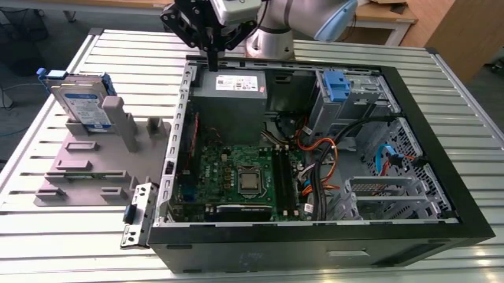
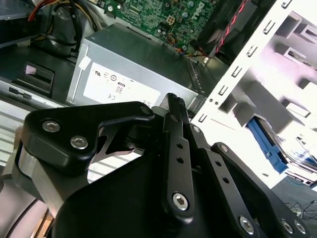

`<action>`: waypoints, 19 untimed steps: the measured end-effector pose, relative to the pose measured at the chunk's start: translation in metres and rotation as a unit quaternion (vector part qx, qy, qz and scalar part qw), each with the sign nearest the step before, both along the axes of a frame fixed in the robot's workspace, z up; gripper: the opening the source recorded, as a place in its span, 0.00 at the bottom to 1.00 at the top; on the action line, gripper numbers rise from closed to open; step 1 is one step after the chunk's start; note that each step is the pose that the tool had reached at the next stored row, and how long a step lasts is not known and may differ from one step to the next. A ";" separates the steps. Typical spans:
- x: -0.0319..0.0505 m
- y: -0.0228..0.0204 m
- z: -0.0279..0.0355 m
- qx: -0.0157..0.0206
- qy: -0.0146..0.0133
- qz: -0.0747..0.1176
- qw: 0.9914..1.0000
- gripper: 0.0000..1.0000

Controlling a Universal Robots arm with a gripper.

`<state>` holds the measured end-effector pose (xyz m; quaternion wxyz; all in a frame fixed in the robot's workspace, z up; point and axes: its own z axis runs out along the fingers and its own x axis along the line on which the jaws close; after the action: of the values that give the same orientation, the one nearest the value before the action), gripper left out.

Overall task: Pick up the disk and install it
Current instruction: 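Reach for the disk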

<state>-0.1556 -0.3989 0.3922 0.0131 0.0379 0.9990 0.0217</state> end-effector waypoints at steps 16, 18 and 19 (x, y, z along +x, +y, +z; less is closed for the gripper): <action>-0.0198 0.0000 -0.0005 0.000 0.000 0.000 1.000 0.11; -0.0229 0.0000 -0.0006 0.000 0.000 0.000 1.000 0.11; -0.0245 0.0000 -0.0006 0.000 0.000 0.000 1.000 0.11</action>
<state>-0.1801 -0.3989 0.3916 0.0131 0.0378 0.9990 0.0217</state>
